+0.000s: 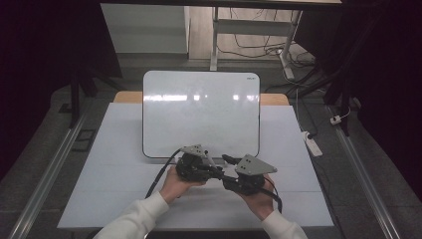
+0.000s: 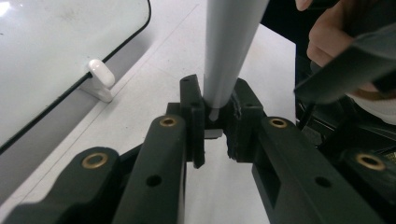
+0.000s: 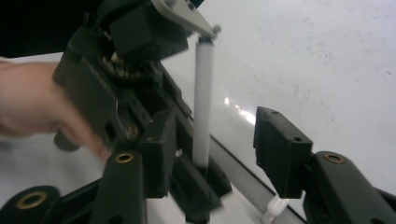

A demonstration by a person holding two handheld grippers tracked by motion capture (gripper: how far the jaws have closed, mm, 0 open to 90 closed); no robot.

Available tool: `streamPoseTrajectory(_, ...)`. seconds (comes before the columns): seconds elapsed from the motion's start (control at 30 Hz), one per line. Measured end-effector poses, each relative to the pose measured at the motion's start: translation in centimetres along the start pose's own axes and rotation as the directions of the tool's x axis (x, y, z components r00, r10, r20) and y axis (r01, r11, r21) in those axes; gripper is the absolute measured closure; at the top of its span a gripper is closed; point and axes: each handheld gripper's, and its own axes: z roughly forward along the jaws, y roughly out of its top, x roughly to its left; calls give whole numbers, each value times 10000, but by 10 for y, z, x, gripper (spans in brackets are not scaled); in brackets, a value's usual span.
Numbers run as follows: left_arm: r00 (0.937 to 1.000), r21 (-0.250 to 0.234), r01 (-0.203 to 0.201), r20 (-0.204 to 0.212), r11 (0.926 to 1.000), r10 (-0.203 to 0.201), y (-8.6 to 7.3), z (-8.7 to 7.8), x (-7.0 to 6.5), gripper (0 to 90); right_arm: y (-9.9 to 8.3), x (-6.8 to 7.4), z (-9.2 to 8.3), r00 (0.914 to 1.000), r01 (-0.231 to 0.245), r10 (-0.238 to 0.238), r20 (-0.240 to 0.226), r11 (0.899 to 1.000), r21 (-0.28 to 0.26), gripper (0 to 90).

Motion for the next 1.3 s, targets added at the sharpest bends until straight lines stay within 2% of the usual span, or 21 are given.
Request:
streamPoseTrajectory(0.07,10000,32,-30,4,10000,30,1,1,-1,777,4,2,6,10000,-10,10,-5,10000,57,556)
streamPoseTrajectory(0.13,10000,54,-66,18,10000,66,1,3,-2,777,7,4,14,9999,-100,99,32,9998,200,657)
streamPoseTrajectory(0.17,10000,86,-90,11,9999,90,1,3,-3,777,7,4,14,9999,-100,99,32,9998,200,657)
streamPoseTrajectory(0.27,9999,130,-126,-38,9998,127,1,5,-4,777,7,6,17,9997,-143,136,190,9992,372,794)
streamPoseTrajectory(0.4,9998,54,-143,-129,9999,144,2,6,-4,774,8,7,17,9993,-159,146,332,9991,400,805)
streamPoseTrajectory(0.47,9992,-75,-218,-333,9997,215,2,6,-6,768,8,8,16,9992,-195,182,363,9991,373,806)
streamPoseTrajectory(0.6,9932,-338,-367,-1121,9988,327,2,2,-9,491,11,-1,8,9967,-251,244,773,9997,76,806)
streamPoseTrajectory(0.63,9906,-439,-393,-1325,9983,332,1,-1,-11,491,11,-1,8,9967,-251,244,773,9997,76,806)
streamPoseTrajectory(0.7,9845,-608,-454,-1721,9971,343,-2,-9,-13,409,12,-11,3,9935,-396,394,1065,9992,0,806)
streamPoseTrajectory(0.8,9674,-605,-744,-2468,9954,573,-11,-26,-17,328,9,-31,-2,9841,-801,785,1596,9968,35,806)
streamPoseTrajectory(0.93,9395,-513,-1011,-3336,9936,784,-30,-54,-22,307,1,-55,-3,9665,-1459,1368,2171,9890,263,806)
streamPoseTrajectory(1.03,9164,-480,-990,-3936,9939,723,-49,-77,-25,302,-3,-67,-3,9562,-1696,1563,2474,9849,334,806)
streamPoseTrajectory(1.17,8837,-462,-775,-4656,9959,472,-76,-104,-26,304,-4,-77,-3,9467,-1941,1771,2692,9803,375,805)
streamPoseTrajectory(1.2,8718,-442,-724,-4880,9964,417,-82,-111,-27,305,-4,-79,-1,9447,-1970,1788,2749,9796,398,805)
streamPoseTrajectory(1.3,8527,-426,-611,-5216,9972,300,-93,-124,-29,306,-4,-85,4,9384,-2145,1913,2876,9754,512,805)
